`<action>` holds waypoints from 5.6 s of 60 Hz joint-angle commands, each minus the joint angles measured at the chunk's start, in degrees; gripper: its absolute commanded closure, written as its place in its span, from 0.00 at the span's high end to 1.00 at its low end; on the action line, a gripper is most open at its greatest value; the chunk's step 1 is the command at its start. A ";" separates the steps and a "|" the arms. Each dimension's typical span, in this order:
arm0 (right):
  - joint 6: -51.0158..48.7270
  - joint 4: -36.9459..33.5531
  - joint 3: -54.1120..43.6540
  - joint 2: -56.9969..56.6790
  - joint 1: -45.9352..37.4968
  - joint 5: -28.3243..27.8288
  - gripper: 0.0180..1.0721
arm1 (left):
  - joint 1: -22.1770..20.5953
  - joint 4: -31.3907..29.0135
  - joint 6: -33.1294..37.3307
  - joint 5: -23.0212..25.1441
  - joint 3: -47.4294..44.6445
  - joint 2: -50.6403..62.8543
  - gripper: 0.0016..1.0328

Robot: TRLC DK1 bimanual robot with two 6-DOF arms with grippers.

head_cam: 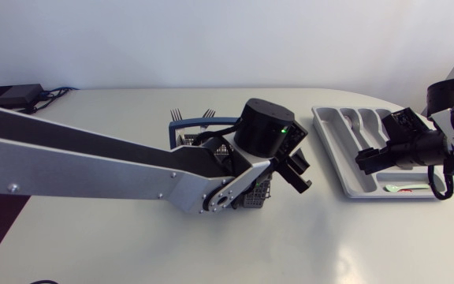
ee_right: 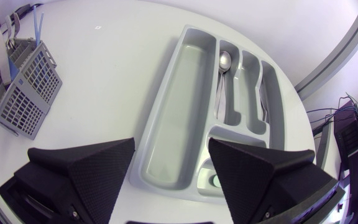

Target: Sort the cutlery from the basket into the organizer compartments.

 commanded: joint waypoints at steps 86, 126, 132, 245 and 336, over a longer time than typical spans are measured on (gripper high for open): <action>0.61 1.52 -2.43 0.80 0.64 1.07 0.81 | -4.10 2.24 -0.09 -8.08 0.63 -0.12 0.21; 0.52 2.40 -2.78 1.33 0.46 0.98 0.81 | -4.37 -3.56 -0.35 -17.66 11.44 8.40 0.21; 0.43 2.40 -2.78 1.33 0.46 1.07 0.81 | -4.19 -3.56 -0.35 -17.66 10.12 7.79 0.21; -1.41 4.86 -5.50 1.07 -1.12 -1.30 0.81 | 0.20 0.74 -1.67 -4.21 6.26 3.48 0.41; -0.97 5.65 -6.56 -0.25 0.46 -0.51 0.81 | -3.93 1.18 -1.93 -10.10 -4.29 -1.79 0.03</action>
